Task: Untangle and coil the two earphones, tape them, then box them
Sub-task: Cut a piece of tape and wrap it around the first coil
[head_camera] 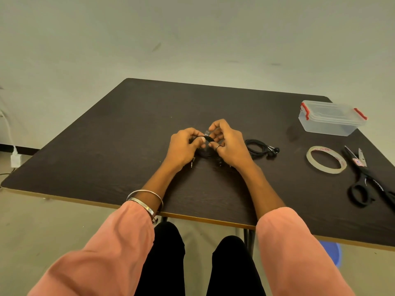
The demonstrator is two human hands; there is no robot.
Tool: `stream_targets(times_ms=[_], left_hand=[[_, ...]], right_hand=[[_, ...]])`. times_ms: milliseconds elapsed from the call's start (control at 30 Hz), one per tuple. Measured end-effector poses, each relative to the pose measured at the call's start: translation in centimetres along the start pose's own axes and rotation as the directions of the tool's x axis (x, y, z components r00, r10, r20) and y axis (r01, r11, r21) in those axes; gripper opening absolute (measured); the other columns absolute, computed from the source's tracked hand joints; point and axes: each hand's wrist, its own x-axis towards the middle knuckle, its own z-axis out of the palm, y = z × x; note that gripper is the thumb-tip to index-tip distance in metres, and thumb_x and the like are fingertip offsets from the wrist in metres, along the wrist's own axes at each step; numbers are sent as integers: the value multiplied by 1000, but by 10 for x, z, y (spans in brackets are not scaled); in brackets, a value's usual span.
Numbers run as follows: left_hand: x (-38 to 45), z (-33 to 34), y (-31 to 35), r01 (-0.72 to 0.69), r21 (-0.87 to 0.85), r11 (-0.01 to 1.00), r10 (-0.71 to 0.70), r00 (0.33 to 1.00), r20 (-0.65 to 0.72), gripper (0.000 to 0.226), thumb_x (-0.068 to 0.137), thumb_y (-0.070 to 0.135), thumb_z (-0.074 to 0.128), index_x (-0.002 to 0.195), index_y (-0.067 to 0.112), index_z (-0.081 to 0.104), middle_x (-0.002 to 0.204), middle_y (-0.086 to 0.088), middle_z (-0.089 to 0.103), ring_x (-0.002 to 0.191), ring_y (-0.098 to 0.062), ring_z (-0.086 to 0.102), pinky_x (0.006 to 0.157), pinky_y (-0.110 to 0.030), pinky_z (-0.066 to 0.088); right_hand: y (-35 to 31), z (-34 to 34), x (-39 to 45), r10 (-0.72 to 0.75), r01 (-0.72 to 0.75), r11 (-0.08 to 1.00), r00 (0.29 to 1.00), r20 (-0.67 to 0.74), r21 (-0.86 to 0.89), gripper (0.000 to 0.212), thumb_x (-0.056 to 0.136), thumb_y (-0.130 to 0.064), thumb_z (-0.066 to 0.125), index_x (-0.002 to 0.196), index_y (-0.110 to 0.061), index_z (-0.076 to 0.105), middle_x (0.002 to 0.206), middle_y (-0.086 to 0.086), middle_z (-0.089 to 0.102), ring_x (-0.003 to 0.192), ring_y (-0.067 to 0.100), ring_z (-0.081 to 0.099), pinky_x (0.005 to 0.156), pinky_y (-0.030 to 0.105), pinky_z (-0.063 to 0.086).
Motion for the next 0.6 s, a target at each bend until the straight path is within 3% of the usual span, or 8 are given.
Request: stream_targets(times_ms=[233, 600], left_hand=[[1, -11, -6, 59, -270, 961, -36, 995, 88, 27, 83, 10, 70, 109, 15, 72, 106, -4, 73, 106, -17, 66, 98, -43, 51], [-2, -4, 1, 15, -165, 986, -21, 999, -33, 15, 84, 14, 71, 98, 17, 76, 91, 3, 75, 88, -6, 69, 87, -34, 56]], right_hand=[[0, 1, 0, -53, 54, 996, 998, 16, -66, 29, 82, -5, 70, 103, -17, 53, 96, -5, 58, 85, 9, 57, 63, 6, 41], [4, 2, 1, -92, 95, 986, 995, 32, -138, 27, 82, -6, 70, 105, -15, 58, 97, -1, 62, 85, 13, 59, 71, 10, 43]])
